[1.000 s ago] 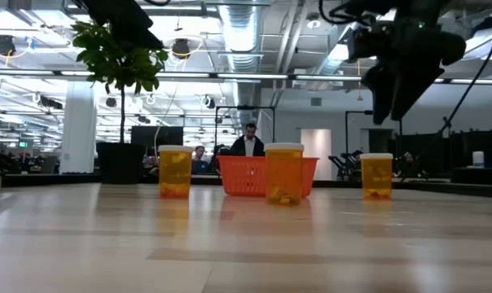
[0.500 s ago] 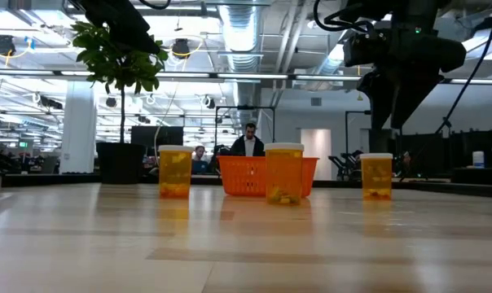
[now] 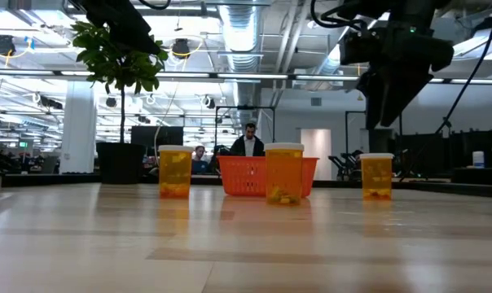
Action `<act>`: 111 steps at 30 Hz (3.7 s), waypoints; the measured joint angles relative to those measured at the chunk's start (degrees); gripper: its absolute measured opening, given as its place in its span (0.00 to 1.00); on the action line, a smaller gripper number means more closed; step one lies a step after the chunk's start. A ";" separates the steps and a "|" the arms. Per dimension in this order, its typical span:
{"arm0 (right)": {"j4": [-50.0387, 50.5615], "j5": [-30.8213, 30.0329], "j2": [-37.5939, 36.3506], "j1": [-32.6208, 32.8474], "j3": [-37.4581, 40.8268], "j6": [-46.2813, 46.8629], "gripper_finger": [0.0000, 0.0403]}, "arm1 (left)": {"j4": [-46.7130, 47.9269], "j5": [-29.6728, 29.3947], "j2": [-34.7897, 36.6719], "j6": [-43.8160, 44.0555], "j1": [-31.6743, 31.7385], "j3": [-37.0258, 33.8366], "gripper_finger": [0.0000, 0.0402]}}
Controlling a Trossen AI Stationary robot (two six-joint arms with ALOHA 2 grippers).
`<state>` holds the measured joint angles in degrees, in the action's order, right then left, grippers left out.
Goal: Pick and place pill bottles into a basket
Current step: Put the orange pill bottle into the orange basket
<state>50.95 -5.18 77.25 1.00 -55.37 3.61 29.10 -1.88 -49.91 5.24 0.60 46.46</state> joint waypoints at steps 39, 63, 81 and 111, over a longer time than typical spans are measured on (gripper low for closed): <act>-2.06 0.32 11.07 0.23 -0.07 -9.10 0.97 | 0.48 -0.06 0.02 -0.72 0.02 -0.02 0.66; -3.05 1.19 16.81 -1.80 -0.07 -11.61 0.87 | 2.51 -0.04 0.02 -1.08 0.02 -0.04 0.66; -1.66 1.15 16.81 -1.80 -0.07 -11.62 0.68 | 2.51 -0.04 0.02 -1.08 0.01 -0.04 0.66; -1.72 1.08 16.76 -1.80 -0.07 -12.71 0.45 | 3.63 -0.06 0.02 -1.04 0.00 -0.04 0.66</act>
<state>49.23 -4.10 94.02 -0.80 -55.44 -9.10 32.73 -1.93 -49.89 4.21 0.60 46.41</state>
